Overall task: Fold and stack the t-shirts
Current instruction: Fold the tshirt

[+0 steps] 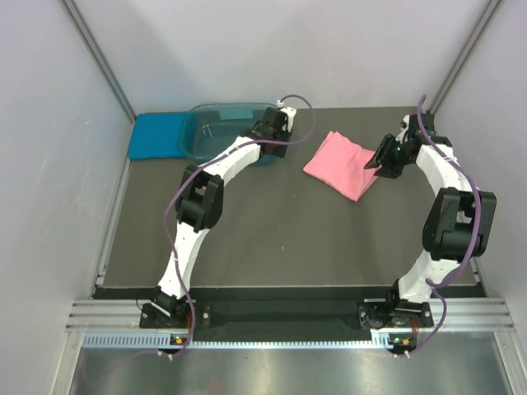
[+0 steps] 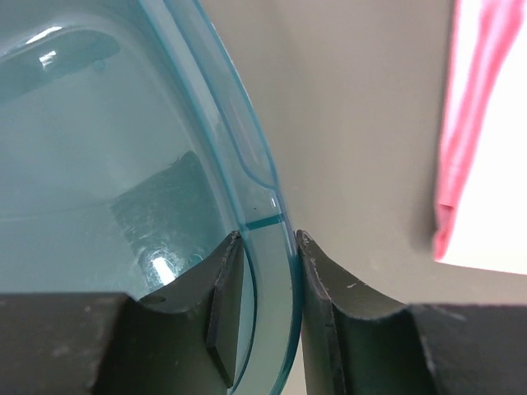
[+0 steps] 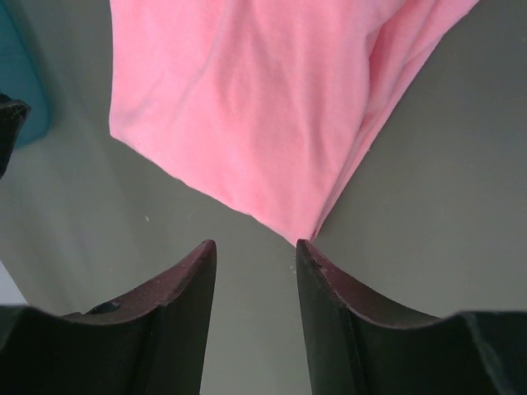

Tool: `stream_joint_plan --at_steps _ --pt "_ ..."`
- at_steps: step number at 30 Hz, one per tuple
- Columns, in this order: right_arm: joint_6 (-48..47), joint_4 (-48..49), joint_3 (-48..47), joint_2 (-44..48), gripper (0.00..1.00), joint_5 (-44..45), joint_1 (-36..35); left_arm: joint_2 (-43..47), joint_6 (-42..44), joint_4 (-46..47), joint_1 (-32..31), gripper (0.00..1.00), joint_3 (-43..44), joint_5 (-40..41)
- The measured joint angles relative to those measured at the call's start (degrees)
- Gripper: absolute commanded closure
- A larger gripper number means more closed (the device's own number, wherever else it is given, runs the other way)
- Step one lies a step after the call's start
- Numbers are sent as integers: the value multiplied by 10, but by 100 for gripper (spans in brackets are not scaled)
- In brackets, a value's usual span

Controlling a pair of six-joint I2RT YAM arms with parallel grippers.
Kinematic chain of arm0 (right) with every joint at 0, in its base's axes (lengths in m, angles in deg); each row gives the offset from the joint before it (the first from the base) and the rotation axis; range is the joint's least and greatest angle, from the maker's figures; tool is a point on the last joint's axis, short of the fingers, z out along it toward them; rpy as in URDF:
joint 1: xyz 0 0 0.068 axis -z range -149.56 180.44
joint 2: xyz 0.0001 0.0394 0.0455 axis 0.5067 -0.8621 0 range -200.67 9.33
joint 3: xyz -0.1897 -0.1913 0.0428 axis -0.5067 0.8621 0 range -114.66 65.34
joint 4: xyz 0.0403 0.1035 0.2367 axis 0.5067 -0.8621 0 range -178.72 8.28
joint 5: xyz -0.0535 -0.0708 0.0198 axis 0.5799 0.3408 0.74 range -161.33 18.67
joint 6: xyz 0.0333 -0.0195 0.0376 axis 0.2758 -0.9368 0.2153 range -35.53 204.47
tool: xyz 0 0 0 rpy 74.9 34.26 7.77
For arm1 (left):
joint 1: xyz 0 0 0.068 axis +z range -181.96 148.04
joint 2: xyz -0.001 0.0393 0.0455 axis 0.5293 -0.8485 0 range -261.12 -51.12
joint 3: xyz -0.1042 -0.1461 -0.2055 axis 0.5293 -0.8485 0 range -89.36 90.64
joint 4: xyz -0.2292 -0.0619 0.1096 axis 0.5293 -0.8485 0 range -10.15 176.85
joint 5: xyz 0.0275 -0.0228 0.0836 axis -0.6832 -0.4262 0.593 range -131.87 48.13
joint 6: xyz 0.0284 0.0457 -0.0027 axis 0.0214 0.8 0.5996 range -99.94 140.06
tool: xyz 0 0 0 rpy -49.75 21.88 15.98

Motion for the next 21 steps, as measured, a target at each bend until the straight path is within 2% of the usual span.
stream_joint_plan --at_steps 5,12,13,15,18,21 --pt "3 -2 -2 1 55 0 0 -2 -5 -1 -16 100 7 -10" --pt "7 -1 19 14 55 3 0 -43 -52 32 -22 99 93 -52" --pt "9 -1 23 16 55 3 0 -46 -56 38 -23 91 96 -58" --pt "9 -2 31 17 55 4 0 -51 -61 47 -23 59 103 -63" --pt "8 -4 39 18 55 5 0 -57 -78 55 -24 30 104 -77" --pt "8 -5 42 19 55 5 0 -62 -93 57 -25 23 104 -87"
